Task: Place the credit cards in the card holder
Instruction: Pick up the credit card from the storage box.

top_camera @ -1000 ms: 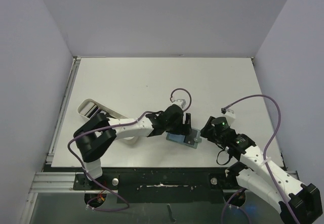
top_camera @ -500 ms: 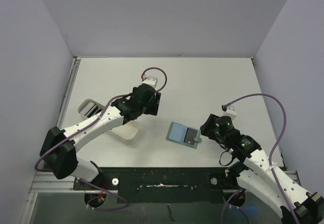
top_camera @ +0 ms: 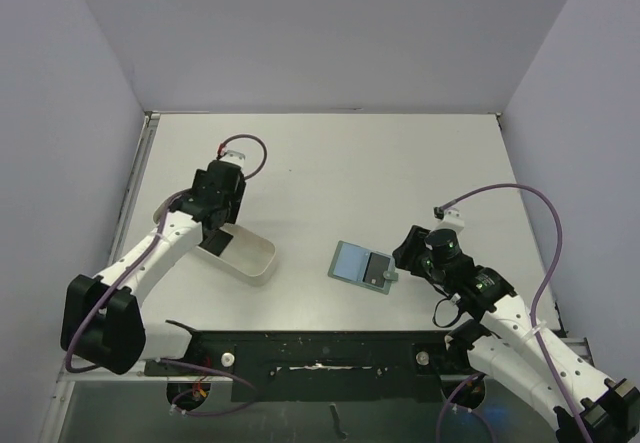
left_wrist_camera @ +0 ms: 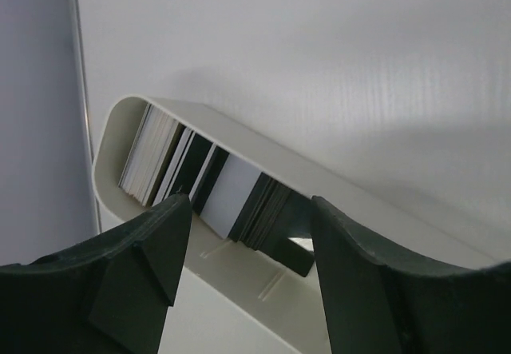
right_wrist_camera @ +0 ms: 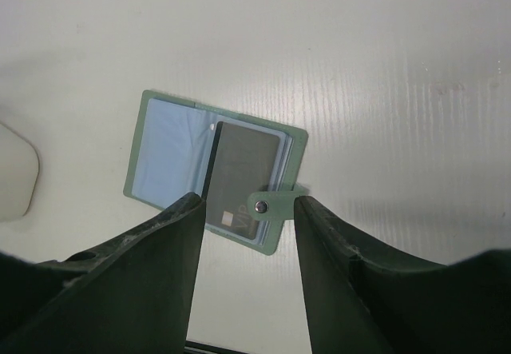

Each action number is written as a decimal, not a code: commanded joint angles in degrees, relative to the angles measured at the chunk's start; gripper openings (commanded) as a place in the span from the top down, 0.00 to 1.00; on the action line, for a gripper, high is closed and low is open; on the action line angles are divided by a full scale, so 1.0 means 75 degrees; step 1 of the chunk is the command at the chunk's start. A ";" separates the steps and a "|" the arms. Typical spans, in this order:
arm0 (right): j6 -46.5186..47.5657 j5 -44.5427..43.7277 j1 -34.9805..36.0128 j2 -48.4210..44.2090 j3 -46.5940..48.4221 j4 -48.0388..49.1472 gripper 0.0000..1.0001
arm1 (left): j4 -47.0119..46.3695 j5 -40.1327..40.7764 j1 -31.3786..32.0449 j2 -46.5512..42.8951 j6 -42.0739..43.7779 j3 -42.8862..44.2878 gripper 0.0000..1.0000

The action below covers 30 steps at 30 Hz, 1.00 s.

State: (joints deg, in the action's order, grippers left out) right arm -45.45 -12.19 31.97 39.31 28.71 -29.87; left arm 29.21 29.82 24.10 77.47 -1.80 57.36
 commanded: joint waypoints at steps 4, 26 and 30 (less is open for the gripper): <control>0.0272 0.0193 0.0049 0.0055 0.0309 0.0377 0.51 | -0.2203 -0.0002 -0.1228 -0.0838 0.2408 -0.1408 0.46; 0.0385 -0.0116 0.0039 -0.0319 0.0319 0.0155 0.51 | -0.3527 0.0041 -0.1931 0.0740 0.4062 -0.1829 0.38; 0.0389 -0.0156 0.0037 -0.0308 0.0333 0.0141 0.52 | -0.3689 0.0380 -0.1936 0.0985 0.4241 -0.1773 0.38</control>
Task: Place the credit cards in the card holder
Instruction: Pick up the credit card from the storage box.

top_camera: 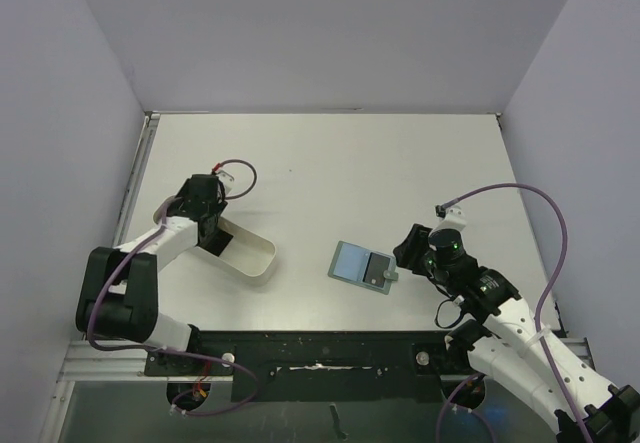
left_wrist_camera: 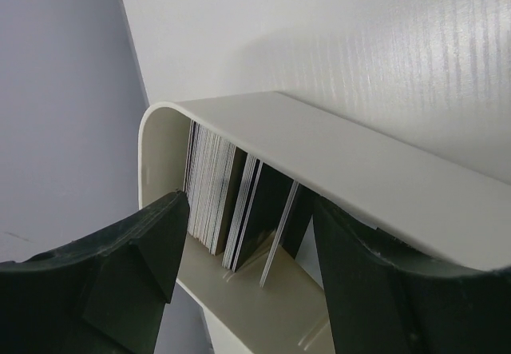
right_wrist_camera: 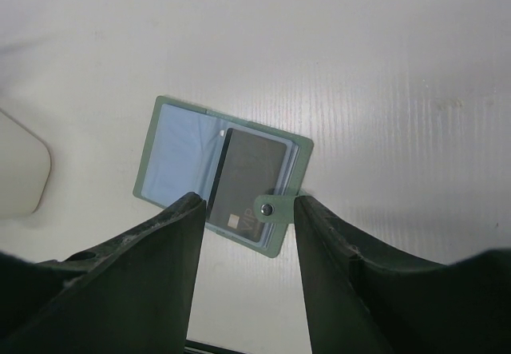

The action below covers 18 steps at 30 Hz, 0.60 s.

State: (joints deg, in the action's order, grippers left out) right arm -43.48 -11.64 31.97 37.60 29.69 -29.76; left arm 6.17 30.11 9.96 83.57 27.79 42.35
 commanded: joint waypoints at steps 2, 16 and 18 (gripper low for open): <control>0.0126 -0.0240 0.0031 -0.0088 0.0196 0.0119 0.52 | -0.0666 0.0607 -0.0072 0.0311 0.0383 0.0318 0.39; 0.0081 -0.0415 0.0027 -0.0197 0.0218 -0.0071 0.52 | -0.0958 0.0997 -0.0260 0.0856 0.0720 0.0647 0.57; 0.0079 -0.0419 0.0027 -0.0195 0.0224 -0.0086 0.52 | -0.0938 0.0979 -0.0272 0.0902 0.0724 0.0658 0.59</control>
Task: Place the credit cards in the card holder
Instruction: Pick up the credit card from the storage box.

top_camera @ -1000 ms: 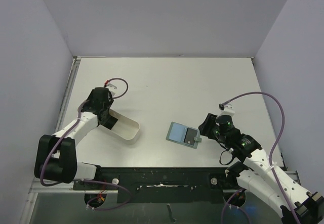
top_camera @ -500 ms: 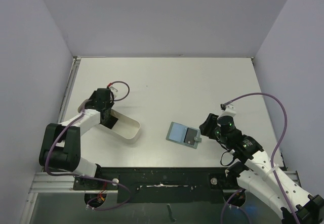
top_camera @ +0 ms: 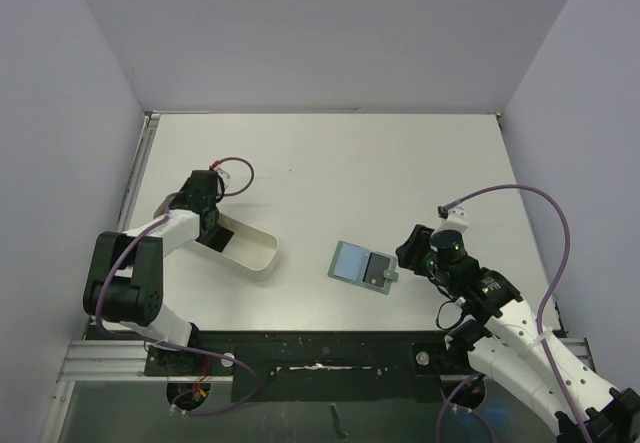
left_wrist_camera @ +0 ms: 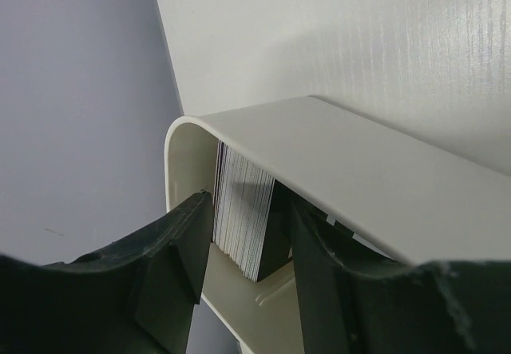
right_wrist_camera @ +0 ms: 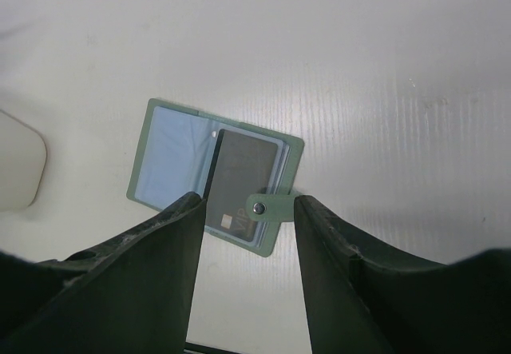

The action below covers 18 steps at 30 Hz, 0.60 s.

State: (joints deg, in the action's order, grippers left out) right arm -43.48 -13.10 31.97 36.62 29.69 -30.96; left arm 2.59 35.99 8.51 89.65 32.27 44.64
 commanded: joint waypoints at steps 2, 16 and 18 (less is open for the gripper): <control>0.0089 -0.0244 0.0024 -0.0063 0.0236 0.0073 0.52 | -0.0397 0.0177 -0.0090 0.0135 0.0118 0.0377 0.62; 0.0102 -0.0205 0.0027 -0.0018 0.0189 0.0135 0.52 | 0.0264 0.0302 -0.0080 0.0137 -0.0061 0.0794 0.75; 0.0099 -0.0200 0.0023 -0.0018 0.0189 0.0152 0.51 | 0.0284 0.0304 -0.0080 0.0082 -0.0059 0.0809 0.76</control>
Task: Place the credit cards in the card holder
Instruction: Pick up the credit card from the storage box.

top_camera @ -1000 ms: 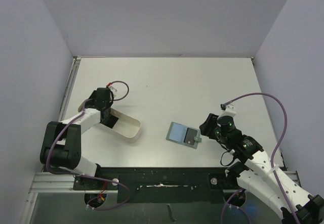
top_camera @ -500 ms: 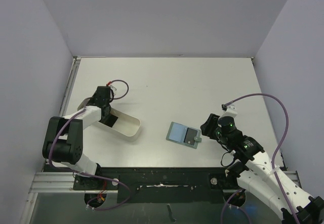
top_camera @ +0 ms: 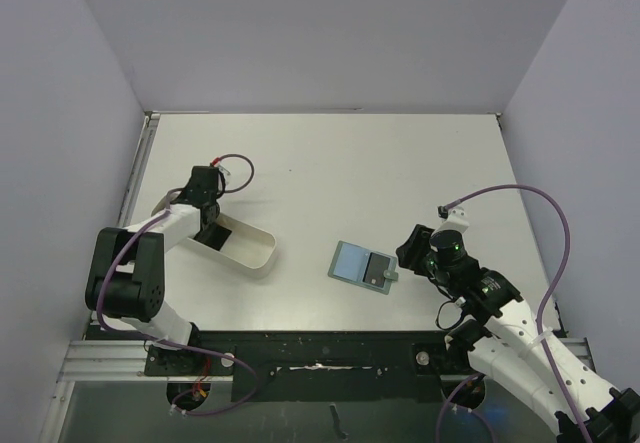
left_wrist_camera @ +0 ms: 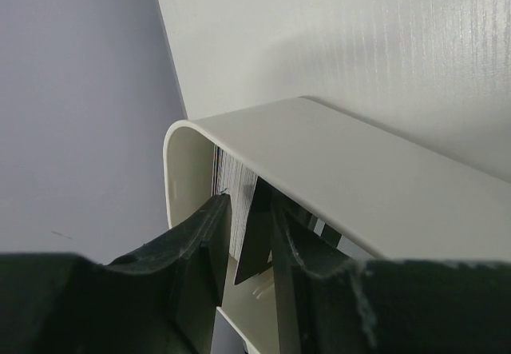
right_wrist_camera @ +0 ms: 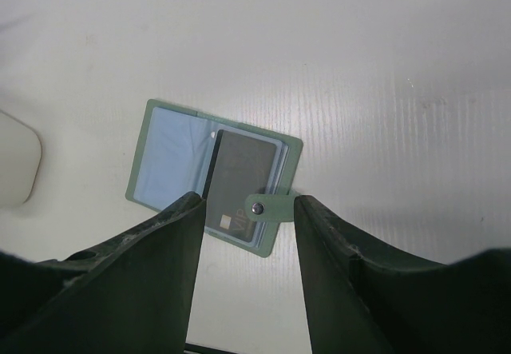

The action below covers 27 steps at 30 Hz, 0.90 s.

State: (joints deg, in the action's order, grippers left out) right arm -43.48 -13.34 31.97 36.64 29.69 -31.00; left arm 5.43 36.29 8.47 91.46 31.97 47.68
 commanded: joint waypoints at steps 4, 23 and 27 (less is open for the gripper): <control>0.0050 -0.0146 0.0024 -0.0022 0.0156 0.0171 0.52 | 0.0042 0.0212 -0.0075 -0.0156 -0.0056 0.0469 0.88; -0.0032 0.0236 0.0038 -0.0110 0.0311 0.0151 0.52 | 0.3019 -0.1819 0.0413 -0.1634 -0.2593 0.1706 1.00; -0.0075 0.0658 0.0049 -0.0032 0.0330 0.0461 0.52 | 0.3416 -0.2613 0.0444 -0.2164 -0.3244 0.2070 1.00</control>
State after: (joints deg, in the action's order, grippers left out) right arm -43.90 -11.51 31.97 36.58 29.69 -30.89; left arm 27.51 24.43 11.33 79.96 14.61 58.65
